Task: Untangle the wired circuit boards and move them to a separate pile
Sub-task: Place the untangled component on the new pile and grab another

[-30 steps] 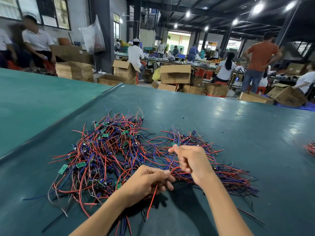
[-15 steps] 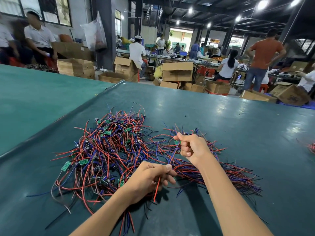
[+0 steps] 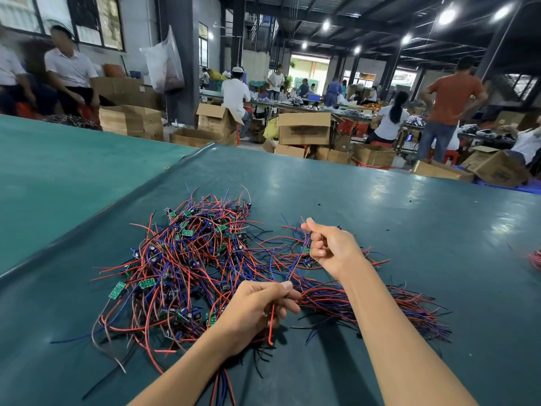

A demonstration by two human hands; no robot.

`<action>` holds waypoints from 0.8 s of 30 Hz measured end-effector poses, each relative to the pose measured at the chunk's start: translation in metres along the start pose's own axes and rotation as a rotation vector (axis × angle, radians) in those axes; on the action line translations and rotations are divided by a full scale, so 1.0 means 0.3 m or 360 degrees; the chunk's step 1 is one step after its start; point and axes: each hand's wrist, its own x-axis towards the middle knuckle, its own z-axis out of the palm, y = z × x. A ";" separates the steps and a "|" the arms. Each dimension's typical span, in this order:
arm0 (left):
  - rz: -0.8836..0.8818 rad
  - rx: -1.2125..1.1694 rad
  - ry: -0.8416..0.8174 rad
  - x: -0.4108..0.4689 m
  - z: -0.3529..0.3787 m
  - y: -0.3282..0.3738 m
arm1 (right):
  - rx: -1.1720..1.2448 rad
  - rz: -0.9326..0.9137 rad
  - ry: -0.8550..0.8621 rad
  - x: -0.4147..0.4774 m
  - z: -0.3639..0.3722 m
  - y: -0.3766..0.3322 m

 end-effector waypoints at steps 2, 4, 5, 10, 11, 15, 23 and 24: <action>-0.0001 0.0000 0.0002 0.000 0.002 0.003 | 0.0014 0.0037 -0.0024 0.000 -0.003 -0.008; 0.0004 0.0014 -0.0007 -0.002 0.002 0.003 | 0.0036 0.0081 -0.0051 -0.002 -0.013 -0.014; 0.0008 0.0018 -0.0008 -0.003 0.002 0.003 | 0.0033 0.0096 -0.0052 -0.003 -0.019 -0.017; 0.0056 -0.0005 -0.0035 0.003 -0.002 0.002 | 0.0064 0.0052 -0.0042 -0.037 -0.034 -0.041; 0.0068 -0.0050 -0.0030 0.007 -0.004 0.002 | 0.0106 0.0021 -0.0042 -0.052 -0.041 -0.043; 0.0072 -0.0198 0.0052 0.019 -0.012 0.011 | 0.0072 -0.0115 0.0108 -0.119 -0.079 0.014; 0.0164 -0.0516 0.0127 0.022 -0.025 0.023 | -0.0345 -0.0292 -0.0132 -0.275 -0.074 0.212; 0.0186 -0.0523 0.0142 0.021 -0.027 0.026 | -0.0395 -0.0332 -0.0193 -0.292 -0.068 0.226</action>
